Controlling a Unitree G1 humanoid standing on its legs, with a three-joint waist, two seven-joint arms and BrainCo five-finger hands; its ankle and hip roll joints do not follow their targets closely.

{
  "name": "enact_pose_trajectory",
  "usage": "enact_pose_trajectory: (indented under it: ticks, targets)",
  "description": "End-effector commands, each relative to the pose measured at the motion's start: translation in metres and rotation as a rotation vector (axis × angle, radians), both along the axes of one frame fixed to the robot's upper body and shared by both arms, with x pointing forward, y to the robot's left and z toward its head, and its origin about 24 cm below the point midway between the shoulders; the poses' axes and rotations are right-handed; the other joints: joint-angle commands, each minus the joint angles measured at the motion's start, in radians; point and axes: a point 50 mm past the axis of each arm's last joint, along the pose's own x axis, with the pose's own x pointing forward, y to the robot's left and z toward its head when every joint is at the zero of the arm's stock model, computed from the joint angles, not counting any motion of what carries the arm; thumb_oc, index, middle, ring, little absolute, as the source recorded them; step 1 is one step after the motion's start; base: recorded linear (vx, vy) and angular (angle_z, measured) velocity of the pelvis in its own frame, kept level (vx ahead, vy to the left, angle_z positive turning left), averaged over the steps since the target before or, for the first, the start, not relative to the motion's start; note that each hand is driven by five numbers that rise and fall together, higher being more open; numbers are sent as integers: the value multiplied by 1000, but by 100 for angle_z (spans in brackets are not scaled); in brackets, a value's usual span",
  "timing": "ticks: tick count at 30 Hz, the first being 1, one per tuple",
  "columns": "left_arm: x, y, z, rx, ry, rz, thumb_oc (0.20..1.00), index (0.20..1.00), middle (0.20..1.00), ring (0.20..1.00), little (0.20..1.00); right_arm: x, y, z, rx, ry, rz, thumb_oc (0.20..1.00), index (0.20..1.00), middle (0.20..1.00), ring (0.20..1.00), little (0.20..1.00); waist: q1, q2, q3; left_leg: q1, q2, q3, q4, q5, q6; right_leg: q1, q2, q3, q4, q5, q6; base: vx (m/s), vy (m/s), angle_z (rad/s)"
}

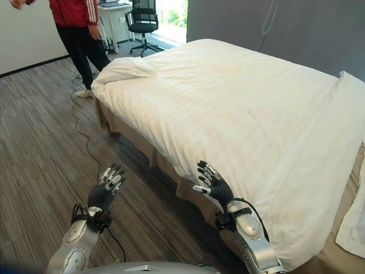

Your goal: Making the bed.

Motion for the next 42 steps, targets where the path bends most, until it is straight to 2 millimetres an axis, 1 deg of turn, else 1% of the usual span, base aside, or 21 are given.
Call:
enact_pose_trajectory:
  ticks: [1, 2, 6, 13, 18, 22, 23, 25, 27, 28, 29, 30, 32, 33, 34, 35, 36, 39, 40, 41, 42]
  targets:
    - [15, 3, 26, 62, -154, 6, 1000, 1000, 1000, 1000, 1000, 16, 9, 17, 70, -98, 1, 1000, 1000, 1000, 1000, 1000, -4, -20, -10, 43, 8, -52, 16, -44, -21, -33, -6, 52, 44, 0, 36, 0, 0, 0]
    - [15, 25, 20, 124, -122, 104, 1000, 1000, 1000, 1000, 1000, 38, -38, 29, -79, -173, -250, 1000, 1000, 1000, 1000, 1000, -6, 3, 21, -3, 68, 10, 20, -30, -61, -81, 7, -56, 14, -18, 30, 0, 0, 0]
    - [12, 30, 23, 146, -135, 121, 1000, 1000, 1000, 1000, 1000, 37, -26, 27, -104, -166, -158, 1000, 1000, 1000, 1000, 1000, 3, 0, 16, 2, 66, 5, 14, -30, -58, -78, 3, -62, 4, -12, 28, -39, 31, -5]
    - [-6, 32, 3, 73, -39, 186, 1000, 1000, 1000, 1000, 1000, 32, -11, 25, -188, -162, -15, 1000, 1000, 1000, 1000, 1000, 32, -9, 30, 10, 50, -4, 19, -40, -47, -58, -19, -73, -2, 5, 40, -22, 44, -2]
    - [12, 25, 23, 125, -142, 112, 1000, 1000, 1000, 1000, 1000, 35, 1, 28, -194, -195, 41, 1000, 1000, 1000, 1000, 1000, 38, -10, 39, -1, 20, -28, 25, -55, -29, -66, -55, -65, 9, 23, 59, -5, 111, 7]
    - [17, 25, 29, 137, -171, 109, 1000, 1000, 1000, 1000, 1000, 38, 1, 31, -204, -212, 42, 1000, 1000, 1000, 1000, 1000, 39, -10, 41, -10, 7, -40, 32, -61, -21, -75, -71, -57, 25, 24, 67, 25, 134, 8]
    - [26, 22, 36, 130, -206, 117, 1000, 1000, 1000, 1000, 1000, 42, 4, 36, -189, -234, 31, 1000, 1000, 1000, 1000, 1000, 40, -3, 48, -19, -19, -71, 46, -78, 0, -102, -107, -31, 103, 22, 75, 44, 169, 11]
    - [30, 21, 40, 125, -226, 122, 1000, 1000, 1000, 1000, 1000, 44, 6, 37, -183, -241, 29, 1000, 1000, 1000, 1000, 1000, 37, 1, 53, -18, -32, -79, 51, -85, 11, -130, -133, -29, 171, 31, 77, 57, 215, 22]
    - [41, 17, 52, 139, -278, 111, 1000, 1000, 1000, 1000, 1000, 46, 12, 40, -176, -262, 29, 1000, 1000, 1000, 1000, 1000, 25, 11, 80, -5, -64, -99, 64, -101, 41, -199, -185, 9, 361, 106, 77, 90, 284, 22]
    - [45, 15, 56, 151, -295, 104, 1000, 1000, 1000, 1000, 1000, 45, 14, 40, -174, -265, 31, 1000, 1000, 1000, 1000, 1000, 14, 18, 87, 11, -71, -112, 66, -112, 50, -231, -190, 29, 442, 131, 67, 120, 227, 13]
    - [49, 13, 60, 171, -316, 95, 1000, 1000, 1000, 1000, 1000, 45, 15, 40, -171, -264, 34, 1000, 1000, 1000, 1000, 1000, -1, 22, 100, 22, -75, -127, 69, -119, 59, -279, -165, 69, 504, 149, 60, 137, 175, 38]
    - [54, 10, 67, 180, -347, 86, 1000, 1000, 1000, 1000, 1000, 46, 16, 41, -150, -266, 27, 1000, 1000, 1000, 1000, 1000, -26, 29, 106, 33, -72, -139, 68, -125, 60, -338, -105, 125, 525, 124, 51, 151, 144, 63]
    - [59, 7, 76, 171, -391, 71, 1000, 1000, 1000, 1000, 1000, 44, 17, 37, -100, -239, 31, 1000, 1000, 1000, 1000, 1000, -62, 41, 113, 72, -77, -174, 64, -145, 55, -420, -13, 162, 499, 77, 43, 324, 107, 107]
    - [64, 3, 82, 161, -422, 50, 1000, 1000, 1000, 1000, 1000, 41, 13, 31, -90, -211, 27, 1000, 1000, 1000, 1000, 1000, -96, 36, 106, 104, -100, -227, 64, -166, 54, -469, 54, 196, 412, 87, 46, 353, 53, 80]
    - [64, 3, 82, 160, -422, 50, 1000, 1000, 1000, 1000, 1000, 41, 13, 31, -91, -211, 27, 1000, 1000, 1000, 1000, 1000, -101, 42, 108, 109, -95, -232, 63, -170, 53, -462, 56, 189, 410, 83, 46, 382, 53, 48]
    - [68, -1, 85, 156, -435, 33, 1000, 1000, 1000, 1000, 1000, 39, 10, 28, -98, -199, 28, 1000, 1000, 1000, 1000, 1000, -126, 30, 101, 138, -120, -268, 59, -180, 55, -495, 103, 214, 343, 104, 51, 325, 35, 77]
    - [71, -5, 87, 156, -444, 19, 1000, 1000, 1000, 1000, 1000, 37, 8, 27, -108, -193, 28, 1000, 1000, 1000, 1000, 1000, -140, 27, 95, 168, -131, -298, 49, -193, 55, -498, 131, 198, 275, 117, 61, 472, 56, 100]
    - [75, -13, 92, 177, -469, -15, 1000, 1000, 1000, 1000, 1000, 33, 2, 27, -127, -192, 13, 1000, 1000, 1000, 1000, 1000, -166, 27, 76, 243, -152, -355, 39, -211, 51, -476, 146, 13, 123, 140, 60, 427, 21, 94]
    - [75, -13, 93, 182, -475, -20, 1000, 1000, 1000, 1000, 1000, 33, 0, 28, -127, -196, 2, 1000, 1000, 1000, 1000, 1000, -165, 25, 61, 262, -163, -359, 47, -216, 48, -476, 134, -50, 113, 148, 53, 410, -22, 53]
    - [74, -14, 92, 175, -470, -29, 1000, 1000, 1000, 1000, 1000, 31, -2, 26, -127, -186, -9, 1000, 1000, 1000, 1000, 1000, -175, 29, 53, 270, -158, -365, 60, -218, 41, -468, 119, -76, 114, 146, 45, 443, -45, 52]
    - [71, -16, 89, 155, -461, -35, 1000, 1000, 1000, 1000, 1000, 26, -4, 24, -110, -172, -20, 1000, 1000, 1000, 1000, 1000, -180, 39, 36, 275, -149, -370, 93, -211, 28, -422, 124, -83, 98, 115, 15, 432, -21, 41]
